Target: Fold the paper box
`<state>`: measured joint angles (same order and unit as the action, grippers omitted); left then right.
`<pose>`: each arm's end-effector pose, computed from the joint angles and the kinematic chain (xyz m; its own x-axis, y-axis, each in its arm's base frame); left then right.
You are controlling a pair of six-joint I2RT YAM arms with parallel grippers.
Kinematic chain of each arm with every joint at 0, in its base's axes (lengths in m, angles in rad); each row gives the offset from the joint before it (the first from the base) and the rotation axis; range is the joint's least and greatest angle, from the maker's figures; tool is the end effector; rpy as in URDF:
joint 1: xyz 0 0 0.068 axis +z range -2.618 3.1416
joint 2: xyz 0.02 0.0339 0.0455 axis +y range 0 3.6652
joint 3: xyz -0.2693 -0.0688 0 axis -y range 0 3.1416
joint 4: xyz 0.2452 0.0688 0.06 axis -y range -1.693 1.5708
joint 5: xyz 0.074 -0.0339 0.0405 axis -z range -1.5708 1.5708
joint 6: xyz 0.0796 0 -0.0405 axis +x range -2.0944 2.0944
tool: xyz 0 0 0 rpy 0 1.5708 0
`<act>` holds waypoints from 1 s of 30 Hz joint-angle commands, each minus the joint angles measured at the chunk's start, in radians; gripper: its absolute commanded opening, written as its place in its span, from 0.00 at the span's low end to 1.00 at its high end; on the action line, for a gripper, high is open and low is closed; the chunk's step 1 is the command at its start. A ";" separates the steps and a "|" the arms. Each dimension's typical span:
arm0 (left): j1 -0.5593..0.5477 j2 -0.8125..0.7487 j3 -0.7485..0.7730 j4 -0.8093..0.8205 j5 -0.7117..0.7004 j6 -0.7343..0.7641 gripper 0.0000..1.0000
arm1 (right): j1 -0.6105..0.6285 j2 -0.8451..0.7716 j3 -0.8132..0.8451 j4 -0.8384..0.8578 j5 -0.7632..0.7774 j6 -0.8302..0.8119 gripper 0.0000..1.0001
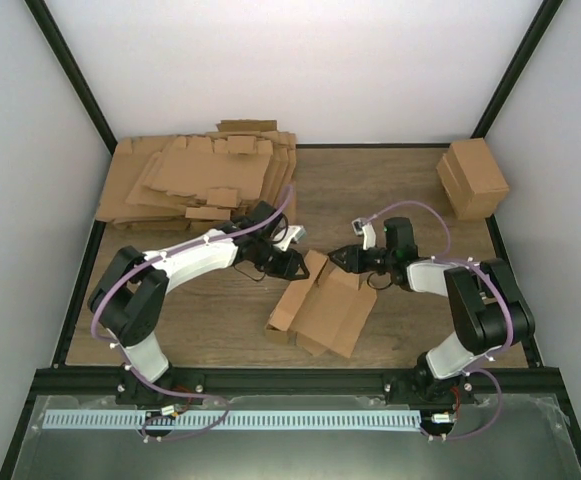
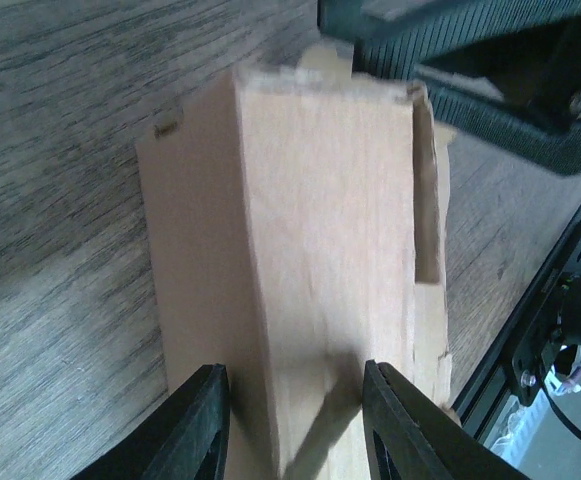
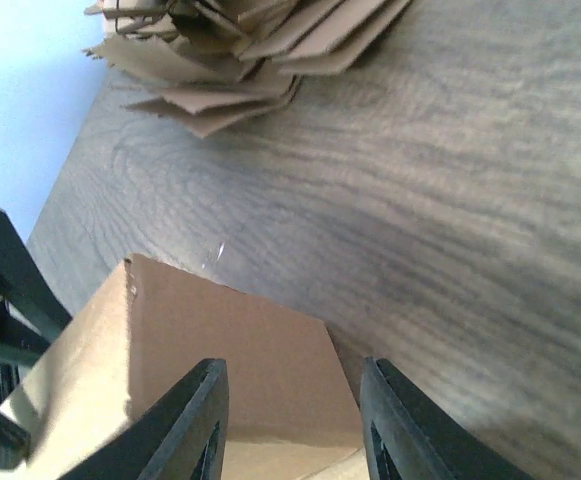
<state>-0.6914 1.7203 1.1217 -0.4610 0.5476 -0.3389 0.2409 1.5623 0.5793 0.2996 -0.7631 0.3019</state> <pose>0.2555 -0.2653 0.1674 -0.8799 0.3598 -0.3104 0.4751 0.6520 -0.5909 0.2837 0.1263 0.1290 -0.7915 0.0268 -0.6106 -0.4792 0.5928 0.6472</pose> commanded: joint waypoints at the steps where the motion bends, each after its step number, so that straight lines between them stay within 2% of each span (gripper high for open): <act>1: 0.010 0.028 0.035 0.003 0.039 0.011 0.39 | 0.013 -0.018 -0.052 0.045 -0.051 -0.025 0.39; 11: 0.020 0.052 0.057 0.012 0.084 0.027 0.39 | 0.015 -0.139 -0.174 0.116 0.040 0.016 0.42; 18: 0.027 0.080 0.100 -0.029 0.086 0.065 0.39 | 0.017 -0.233 -0.202 0.079 0.123 0.022 0.42; 19: 0.027 0.085 0.107 -0.038 0.086 0.071 0.39 | 0.019 -0.244 -0.203 0.069 0.146 0.022 0.43; 22: 0.027 0.092 0.117 -0.048 0.088 0.078 0.39 | 0.023 -0.298 -0.203 0.014 0.180 0.004 0.57; 25: 0.027 0.093 0.119 -0.047 0.088 0.080 0.39 | 0.039 -0.380 -0.209 -0.038 0.216 -0.042 0.60; 28: 0.027 0.093 0.116 -0.049 0.089 0.081 0.39 | 0.059 -0.460 -0.232 -0.048 0.238 -0.044 0.59; 30: 0.027 0.092 0.116 -0.050 0.088 0.083 0.39 | 0.089 -0.468 -0.210 -0.089 0.290 -0.036 0.52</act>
<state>-0.6670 1.7969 1.2186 -0.5026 0.6174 -0.2790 0.2855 1.1301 0.3538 0.2798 -0.5621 0.2871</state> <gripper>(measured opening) 0.386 0.576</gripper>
